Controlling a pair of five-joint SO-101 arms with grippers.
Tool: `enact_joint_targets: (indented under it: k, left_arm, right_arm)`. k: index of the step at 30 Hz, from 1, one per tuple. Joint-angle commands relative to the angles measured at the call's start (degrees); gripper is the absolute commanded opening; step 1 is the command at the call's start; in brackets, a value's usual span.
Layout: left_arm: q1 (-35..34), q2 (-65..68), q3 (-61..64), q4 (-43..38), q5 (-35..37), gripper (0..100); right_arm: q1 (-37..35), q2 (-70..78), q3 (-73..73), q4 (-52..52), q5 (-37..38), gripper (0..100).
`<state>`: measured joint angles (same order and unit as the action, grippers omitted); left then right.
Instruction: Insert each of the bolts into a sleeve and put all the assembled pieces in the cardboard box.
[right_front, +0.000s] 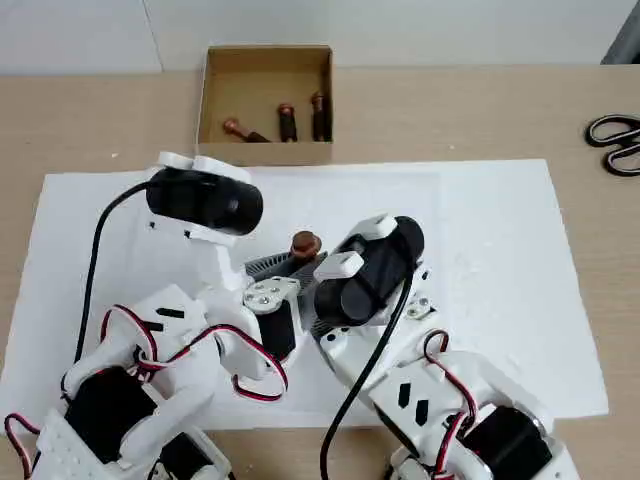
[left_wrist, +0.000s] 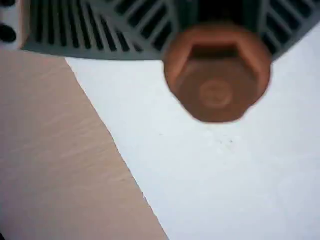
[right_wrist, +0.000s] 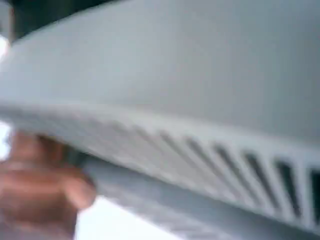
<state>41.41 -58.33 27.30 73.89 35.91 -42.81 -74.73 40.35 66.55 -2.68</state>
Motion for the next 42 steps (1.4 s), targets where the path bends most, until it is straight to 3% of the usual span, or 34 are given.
enact_joint_targets:
  k: [1,8,15,27,35,42]
  left_arm:
    - [3.60,0.09,1.27,0.79,-0.88,1]
    - [3.60,0.09,1.27,-0.53,-0.88,2]
    - [3.60,0.09,1.19,-0.88,-0.88,19]
    - [3.25,0.53,1.27,-0.79,-3.08,20]
    - [-4.40,3.34,0.84,-1.14,-7.12,20]
    - [-4.66,3.69,-0.04,-1.14,-7.91,20]
  right_arm:
    - [0.04,-0.48,-0.97,-3.91,0.70,0.4]
    - [0.04,-0.48,-0.97,-3.65,0.70,0.4]
    - [0.04,-0.48,-0.97,-3.47,0.70,0.4]
    - [0.04,-0.48,-0.97,-3.38,0.70,0.4]
    - [0.04,-0.40,-0.88,-3.38,0.70,0.4]
    - [0.04,-0.40,-0.79,-3.30,0.70,0.4]
